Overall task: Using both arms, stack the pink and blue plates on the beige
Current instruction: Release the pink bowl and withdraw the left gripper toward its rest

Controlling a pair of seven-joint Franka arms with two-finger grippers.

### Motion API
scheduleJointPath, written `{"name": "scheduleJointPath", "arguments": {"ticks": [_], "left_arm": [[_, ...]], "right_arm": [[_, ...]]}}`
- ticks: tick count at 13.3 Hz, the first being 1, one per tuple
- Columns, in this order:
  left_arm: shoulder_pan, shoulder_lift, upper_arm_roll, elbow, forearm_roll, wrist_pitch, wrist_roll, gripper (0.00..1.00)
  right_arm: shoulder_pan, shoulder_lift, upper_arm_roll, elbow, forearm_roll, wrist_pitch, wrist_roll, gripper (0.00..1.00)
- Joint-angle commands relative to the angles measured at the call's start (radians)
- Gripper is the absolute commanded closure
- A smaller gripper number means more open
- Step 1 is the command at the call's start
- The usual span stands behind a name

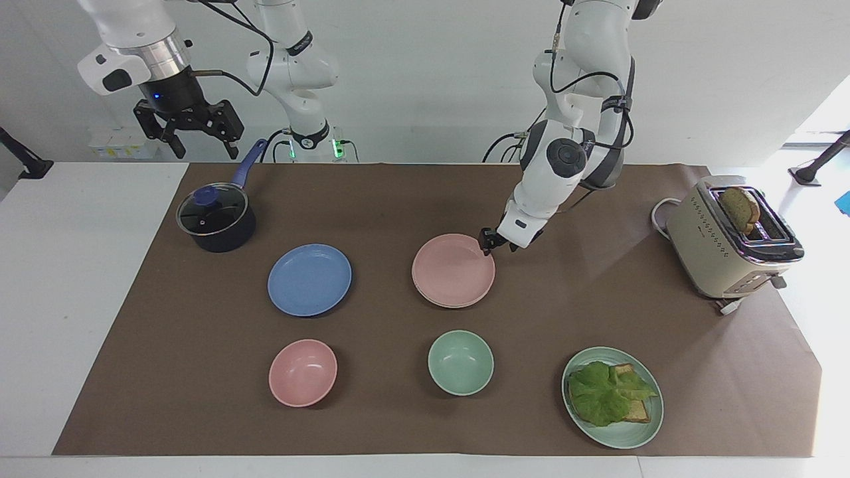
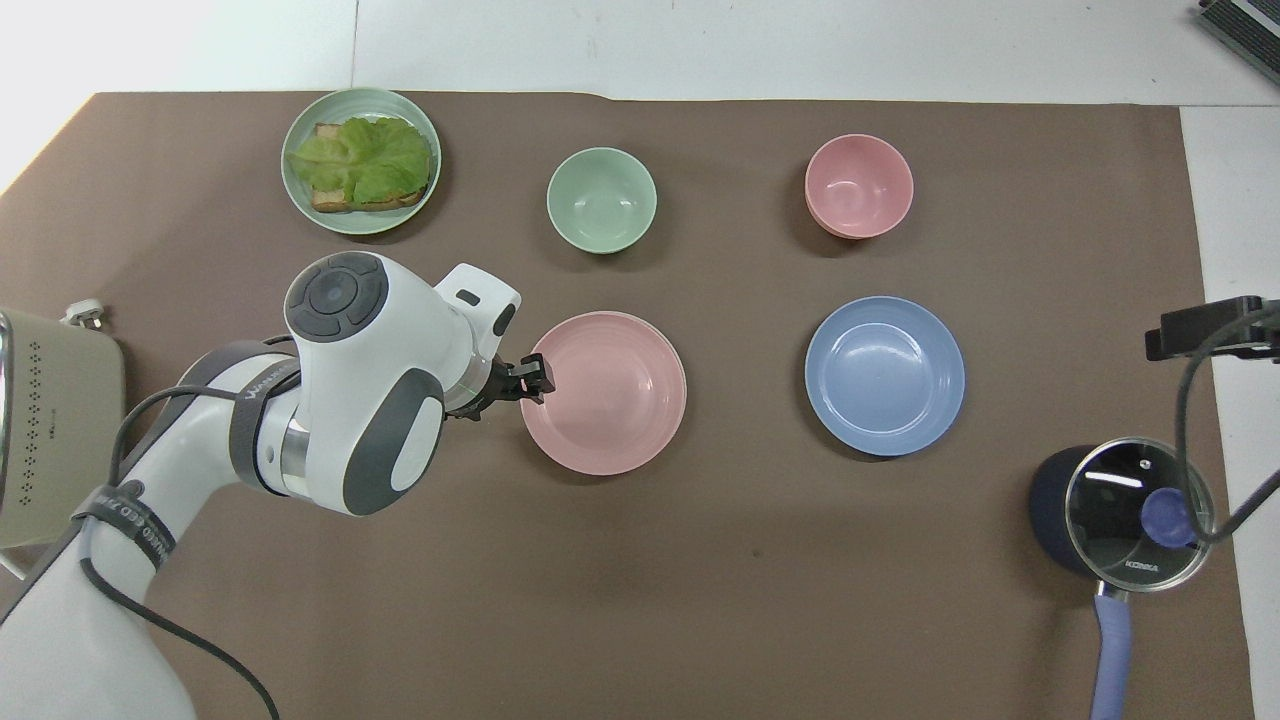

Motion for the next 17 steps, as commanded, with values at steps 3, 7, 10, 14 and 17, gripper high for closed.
{"name": "scheduleJointPath", "arguments": {"ticks": [3, 7, 10, 14, 17], "left_arm": [[0.157, -0.024, 0.016, 0.033, 0.113, -0.094, 0.156, 0.0], [0.256, -0.034, 0.036, 0.109, 0.149, -0.17, 0.388, 0.0], [0.309, -0.036, 0.045, 0.307, 0.157, -0.359, 0.501, 0.0], [0.315, -0.057, 0.054, 0.47, 0.212, -0.508, 0.503, 0.0], [0.318, -0.122, 0.054, 0.461, 0.209, -0.512, 0.498, 0.0]], "right_arm": [[-0.012, 0.002, 0.007, 0.012, 0.0, -0.007, -0.003, 0.0], [-0.006, -0.001, 0.01, -0.009, 0.002, 0.044, 0.008, 0.0], [0.003, -0.007, 0.011, -0.088, 0.0, 0.125, 0.039, 0.0], [0.004, -0.004, 0.013, -0.258, 0.0, 0.255, 0.056, 0.0], [0.004, 0.019, 0.013, -0.364, 0.0, 0.37, 0.054, 0.0]]}}
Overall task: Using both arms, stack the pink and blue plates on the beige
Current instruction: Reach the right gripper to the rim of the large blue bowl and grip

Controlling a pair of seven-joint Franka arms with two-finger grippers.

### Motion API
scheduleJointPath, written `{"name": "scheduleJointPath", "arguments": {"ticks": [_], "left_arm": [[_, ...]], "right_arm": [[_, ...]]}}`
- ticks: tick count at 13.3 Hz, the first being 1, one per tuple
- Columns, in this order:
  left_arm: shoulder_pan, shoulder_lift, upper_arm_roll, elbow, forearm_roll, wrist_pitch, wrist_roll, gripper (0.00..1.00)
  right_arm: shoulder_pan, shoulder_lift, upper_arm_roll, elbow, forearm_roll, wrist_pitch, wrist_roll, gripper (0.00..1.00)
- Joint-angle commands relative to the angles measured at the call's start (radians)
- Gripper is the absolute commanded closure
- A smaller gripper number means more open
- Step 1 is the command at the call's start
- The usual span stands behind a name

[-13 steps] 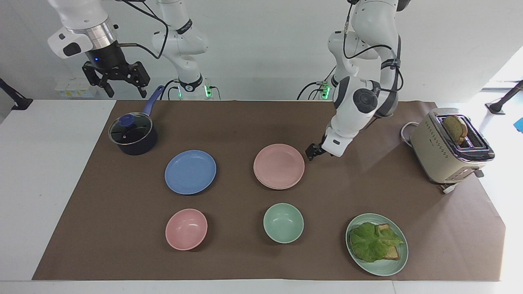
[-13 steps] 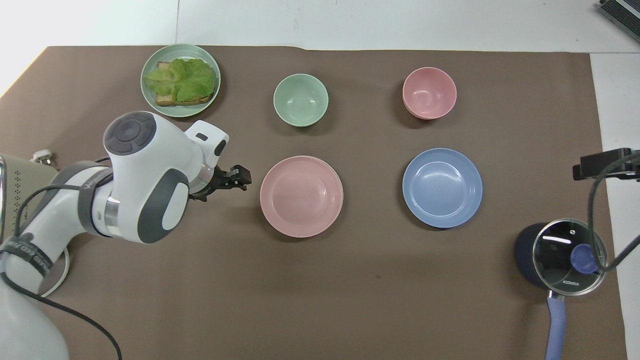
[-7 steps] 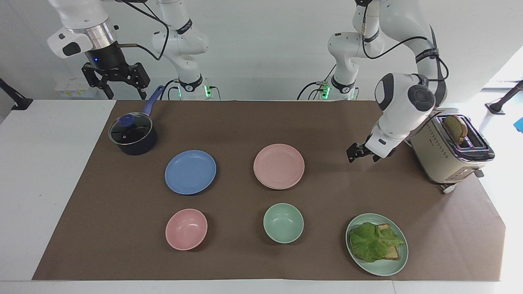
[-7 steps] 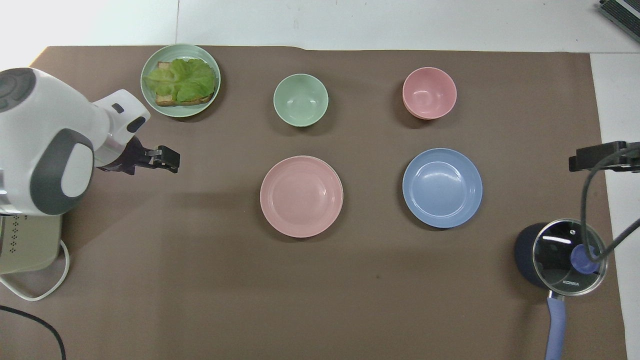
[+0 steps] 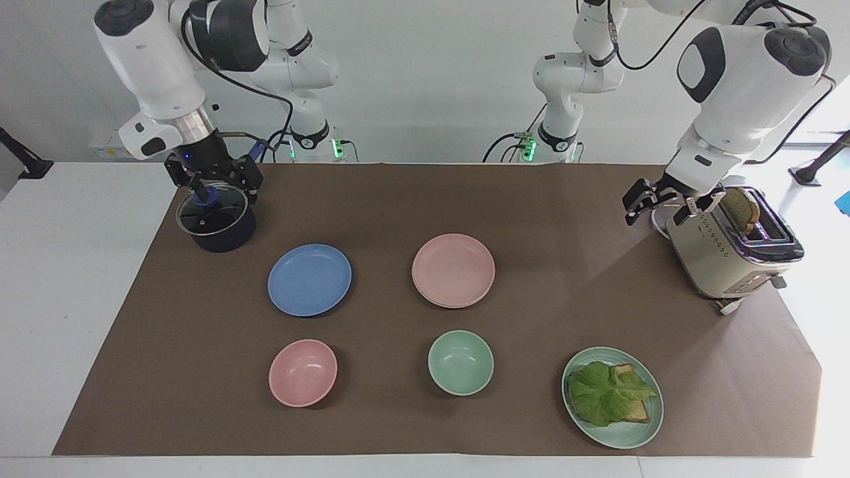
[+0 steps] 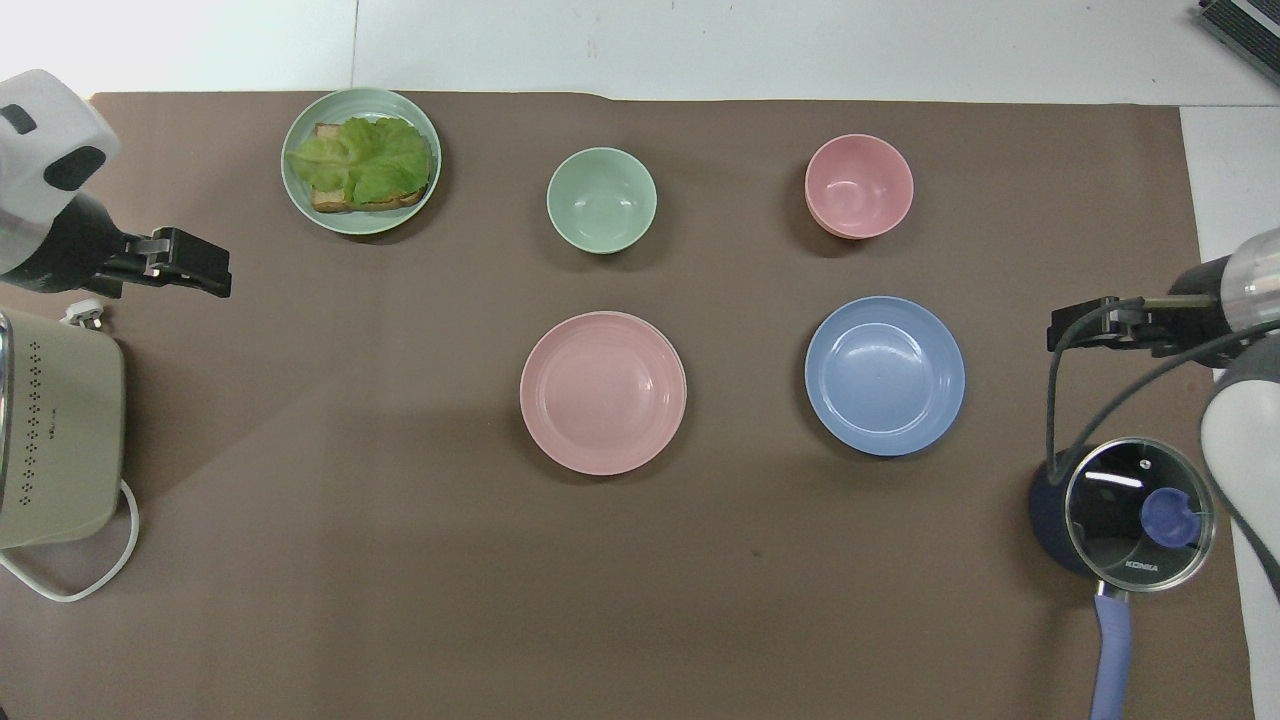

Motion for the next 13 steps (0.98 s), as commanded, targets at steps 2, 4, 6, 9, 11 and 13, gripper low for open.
{"name": "scheduleJointPath", "arguments": {"ticks": [2, 4, 6, 9, 11, 13], "left_arm": [[0.021, -0.029, -0.001, -0.002, 0.017, -0.02, 0.0, 0.0], [0.024, -0.029, -0.001, -0.002, 0.017, -0.02, 0.0, 0.0], [0.023, -0.029, -0.001, -0.002, 0.017, -0.02, 0.002, 0.0], [0.023, -0.029, -0.001, -0.002, 0.017, -0.02, 0.002, 0.0], [0.023, -0.029, -0.001, -0.002, 0.017, -0.02, 0.0, 0.0], [0.023, -0.029, -0.001, -0.002, 0.017, -0.02, 0.002, 0.0]], "right_arm": [[-0.003, 0.035, 0.004, -0.11, 0.0, 0.127, 0.01, 0.0], [-0.009, 0.076, 0.004, -0.136, 0.0, 0.161, 0.009, 0.0], [-0.012, 0.072, 0.004, -0.214, 0.0, 0.253, -0.01, 0.0], [-0.014, 0.098, 0.004, -0.262, 0.0, 0.321, -0.013, 0.0], [-0.023, 0.113, 0.004, -0.285, 0.0, 0.376, -0.034, 0.0], [-0.041, 0.122, 0.004, -0.32, 0.003, 0.433, -0.07, 0.0]]}}
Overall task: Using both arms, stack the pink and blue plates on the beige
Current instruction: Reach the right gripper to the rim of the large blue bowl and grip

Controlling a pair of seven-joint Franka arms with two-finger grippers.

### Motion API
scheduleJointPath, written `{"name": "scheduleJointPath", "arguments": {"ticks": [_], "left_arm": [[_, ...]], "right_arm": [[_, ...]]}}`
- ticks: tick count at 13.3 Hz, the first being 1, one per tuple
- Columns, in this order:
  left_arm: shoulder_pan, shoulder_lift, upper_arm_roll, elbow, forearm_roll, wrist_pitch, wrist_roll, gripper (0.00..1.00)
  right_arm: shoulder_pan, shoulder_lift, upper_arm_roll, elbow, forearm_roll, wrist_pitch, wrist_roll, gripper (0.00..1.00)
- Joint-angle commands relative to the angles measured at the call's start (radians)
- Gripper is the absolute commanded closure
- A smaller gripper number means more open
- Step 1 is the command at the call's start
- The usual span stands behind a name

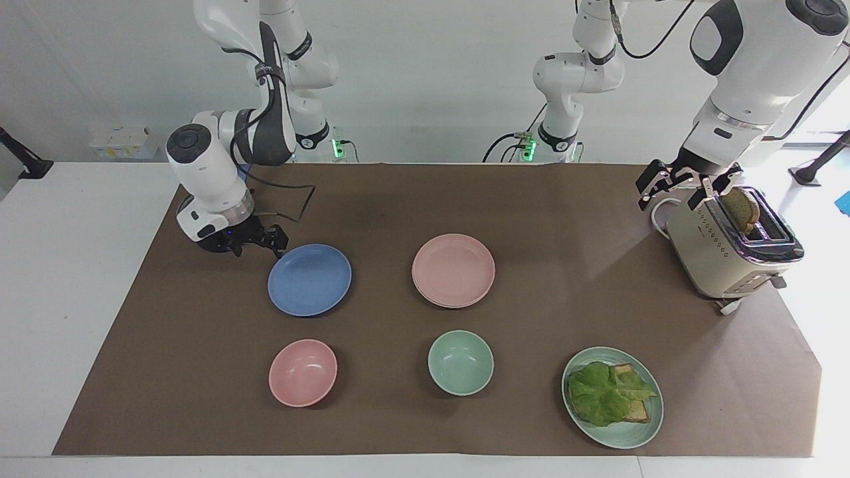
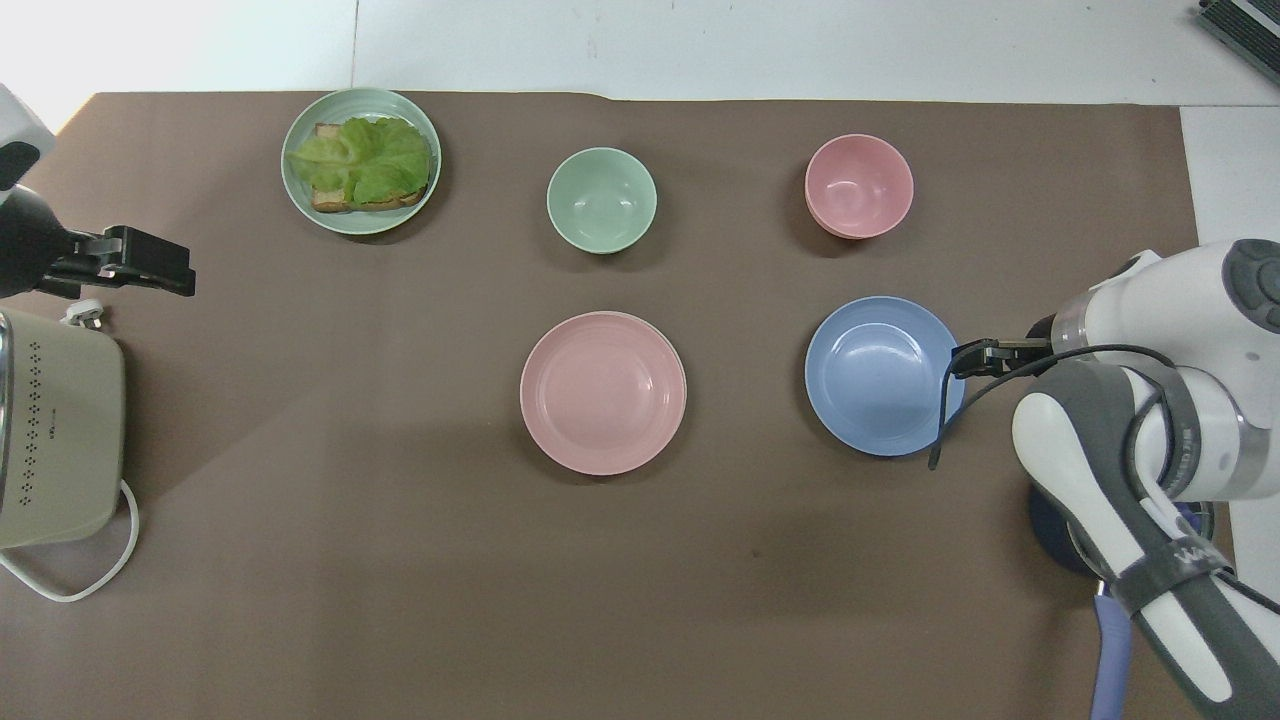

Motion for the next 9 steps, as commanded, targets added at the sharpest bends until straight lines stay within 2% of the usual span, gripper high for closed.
{"name": "scheduleJointPath", "arguments": {"ticks": [1, 3, 5, 7, 9], "left_arm": [[0.008, -0.005, -0.006, -0.002, 0.016, -0.012, 0.001, 0.0], [0.008, -0.005, -0.006, -0.002, 0.016, -0.012, 0.001, 0.0], [0.008, -0.005, -0.006, -0.002, 0.016, -0.012, 0.001, 0.0], [0.008, -0.005, -0.006, -0.002, 0.016, -0.012, 0.001, 0.0], [0.008, -0.005, -0.006, -0.002, 0.016, -0.012, 0.001, 0.0]], "right_arm": [[-0.043, 0.005, 0.008, -0.065, 0.015, 0.084, -0.058, 0.0], [-0.054, 0.029, 0.007, -0.075, 0.087, 0.118, -0.111, 0.0], [-0.068, 0.064, 0.007, -0.073, 0.153, 0.164, -0.156, 0.11], [-0.076, 0.106, 0.008, -0.07, 0.199, 0.203, -0.177, 0.26], [-0.063, 0.109, 0.008, -0.069, 0.219, 0.204, -0.173, 0.48]]}}
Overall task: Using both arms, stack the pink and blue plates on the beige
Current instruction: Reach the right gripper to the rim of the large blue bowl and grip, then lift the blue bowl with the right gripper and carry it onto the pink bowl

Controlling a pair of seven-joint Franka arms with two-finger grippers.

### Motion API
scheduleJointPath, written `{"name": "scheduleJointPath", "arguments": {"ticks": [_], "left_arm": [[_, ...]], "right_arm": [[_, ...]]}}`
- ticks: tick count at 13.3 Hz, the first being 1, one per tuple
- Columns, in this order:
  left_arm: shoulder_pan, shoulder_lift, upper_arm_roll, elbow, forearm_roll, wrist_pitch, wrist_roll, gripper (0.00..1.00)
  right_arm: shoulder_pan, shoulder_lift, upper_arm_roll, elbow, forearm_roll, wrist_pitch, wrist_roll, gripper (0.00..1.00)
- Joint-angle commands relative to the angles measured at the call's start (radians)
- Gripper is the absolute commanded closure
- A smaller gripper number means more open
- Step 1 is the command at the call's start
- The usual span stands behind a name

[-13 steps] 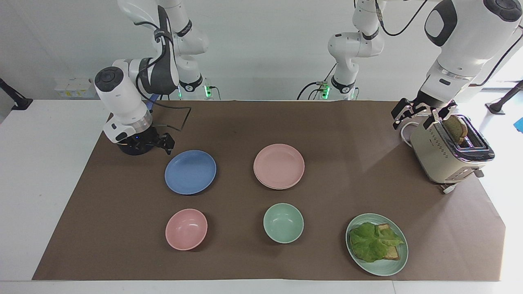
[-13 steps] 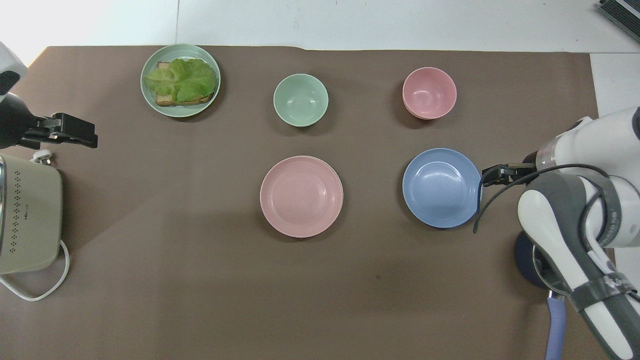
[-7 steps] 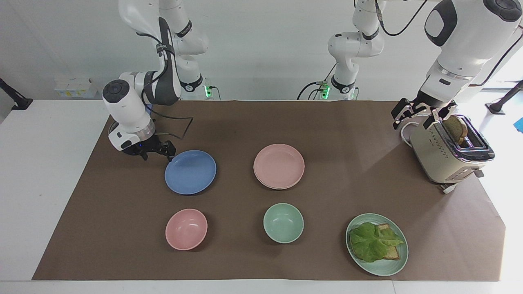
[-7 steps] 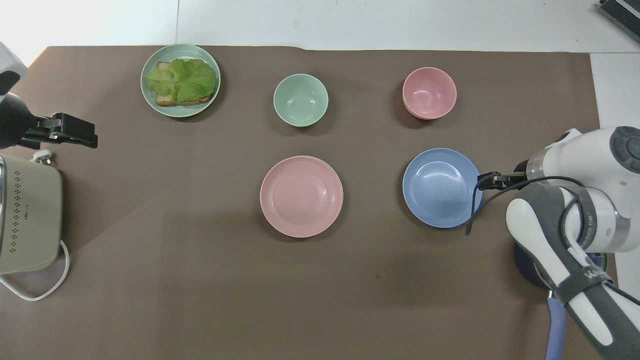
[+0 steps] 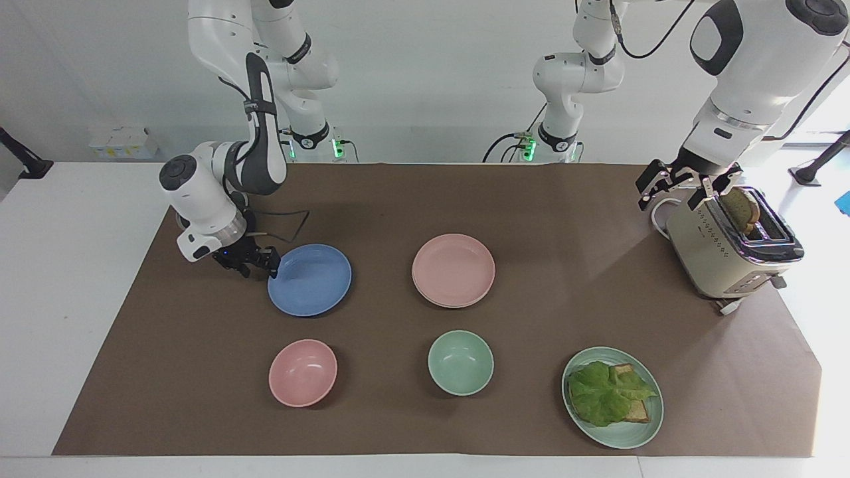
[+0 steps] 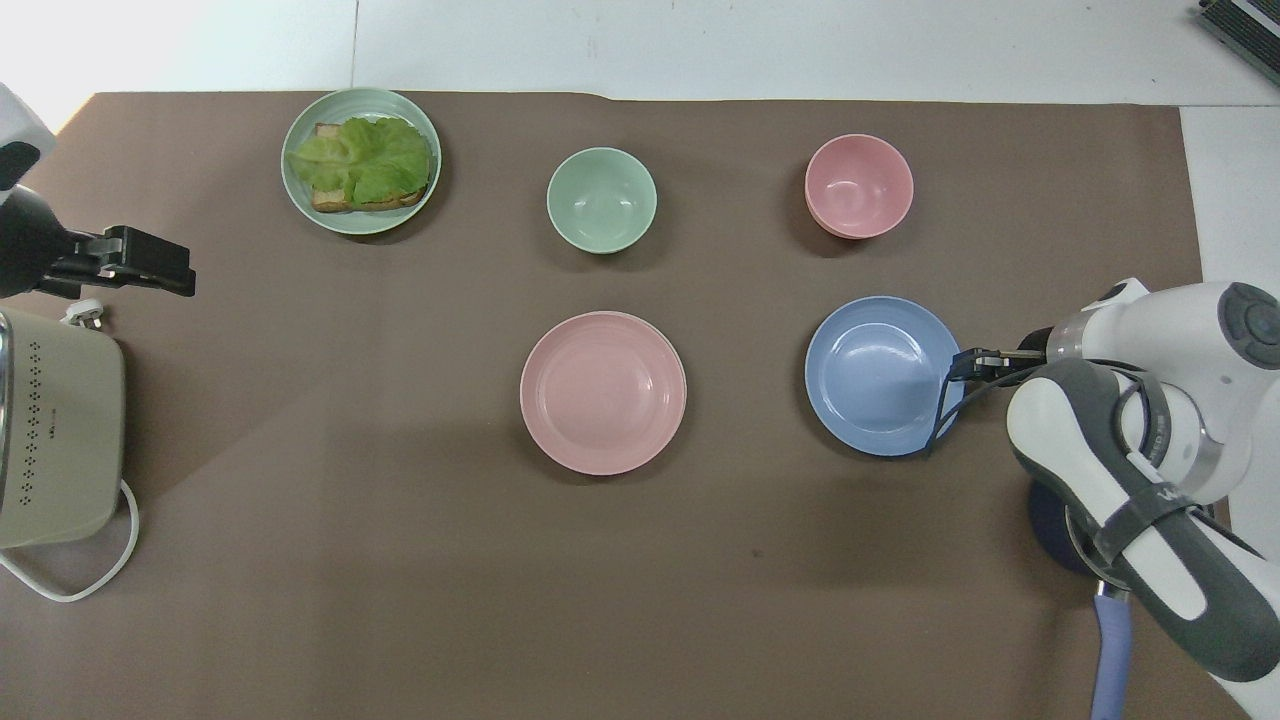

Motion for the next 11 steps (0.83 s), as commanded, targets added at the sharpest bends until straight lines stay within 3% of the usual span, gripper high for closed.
{"name": "scheduleJointPath", "arguments": {"ticks": [1, 3, 4, 8, 11], "left_arm": [[0.008, -0.005, -0.006, -0.002, 0.016, -0.012, 0.002, 0.0], [0.008, -0.005, -0.006, -0.002, 0.016, -0.012, 0.001, 0.0], [0.008, -0.005, -0.006, -0.002, 0.016, -0.012, 0.001, 0.0], [0.008, -0.005, -0.006, -0.002, 0.016, -0.012, 0.001, 0.0], [0.008, -0.005, -0.006, -0.002, 0.016, -0.012, 0.001, 0.0]], "right_arm": [[-0.005, 0.0, 0.008, 0.0, 0.039, 0.01, -0.03, 0.64], [-0.006, 0.001, 0.01, 0.011, 0.076, -0.007, -0.031, 0.94], [-0.006, 0.0, 0.01, 0.026, 0.105, -0.035, -0.039, 1.0], [0.017, -0.054, 0.016, 0.068, 0.11, -0.102, -0.031, 1.0], [0.056, -0.109, 0.016, 0.143, 0.111, -0.219, 0.022, 1.0]]}}
